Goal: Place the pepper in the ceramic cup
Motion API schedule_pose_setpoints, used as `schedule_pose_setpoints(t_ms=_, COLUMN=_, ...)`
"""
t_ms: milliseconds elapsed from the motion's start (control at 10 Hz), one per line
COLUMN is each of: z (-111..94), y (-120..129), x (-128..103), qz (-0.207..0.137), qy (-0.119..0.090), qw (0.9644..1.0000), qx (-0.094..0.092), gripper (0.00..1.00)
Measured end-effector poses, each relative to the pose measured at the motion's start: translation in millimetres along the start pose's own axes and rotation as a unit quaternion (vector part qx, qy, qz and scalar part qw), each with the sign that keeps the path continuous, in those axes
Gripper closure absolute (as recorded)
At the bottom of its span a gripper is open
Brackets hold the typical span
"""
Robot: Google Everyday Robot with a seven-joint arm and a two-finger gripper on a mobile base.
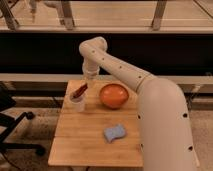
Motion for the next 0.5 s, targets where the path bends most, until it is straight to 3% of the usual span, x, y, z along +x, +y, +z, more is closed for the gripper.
schedule_pose_setpoints(t_ms=500, z=2.5, y=-1.1, x=-0.2, qz=-0.002, qy=0.006, qw=1.0000, qx=0.001, gripper=0.95)
